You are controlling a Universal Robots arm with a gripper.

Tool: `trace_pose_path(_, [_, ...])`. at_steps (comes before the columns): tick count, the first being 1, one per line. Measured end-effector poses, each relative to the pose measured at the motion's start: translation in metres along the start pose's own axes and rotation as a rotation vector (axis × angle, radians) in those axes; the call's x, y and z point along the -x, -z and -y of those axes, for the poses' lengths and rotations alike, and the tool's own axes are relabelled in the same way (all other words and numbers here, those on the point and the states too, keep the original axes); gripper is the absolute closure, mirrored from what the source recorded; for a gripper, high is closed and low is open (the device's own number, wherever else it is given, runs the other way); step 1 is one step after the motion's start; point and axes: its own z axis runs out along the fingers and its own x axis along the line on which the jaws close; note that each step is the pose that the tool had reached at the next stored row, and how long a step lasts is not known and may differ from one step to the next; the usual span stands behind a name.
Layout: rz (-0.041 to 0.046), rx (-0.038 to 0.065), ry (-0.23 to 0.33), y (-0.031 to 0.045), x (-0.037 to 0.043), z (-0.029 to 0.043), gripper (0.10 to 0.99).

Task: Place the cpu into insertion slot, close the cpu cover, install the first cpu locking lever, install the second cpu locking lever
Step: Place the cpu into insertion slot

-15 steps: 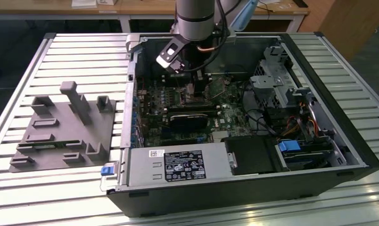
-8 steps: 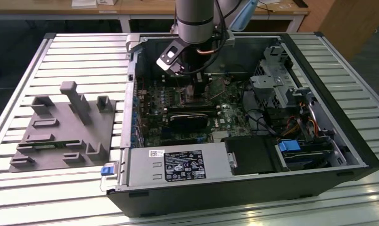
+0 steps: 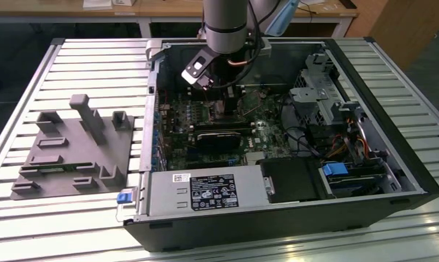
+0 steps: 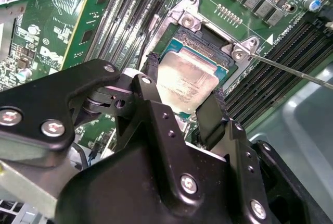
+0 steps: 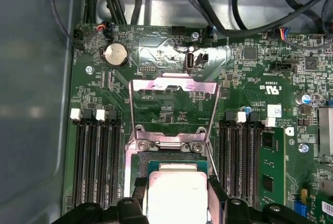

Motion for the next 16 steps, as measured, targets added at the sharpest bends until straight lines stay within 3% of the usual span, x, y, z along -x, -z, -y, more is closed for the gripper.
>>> trace_pose_path(16, [0.0005, 0.0, 0.0, -0.0114, -0.001, 0.001, 0.545])
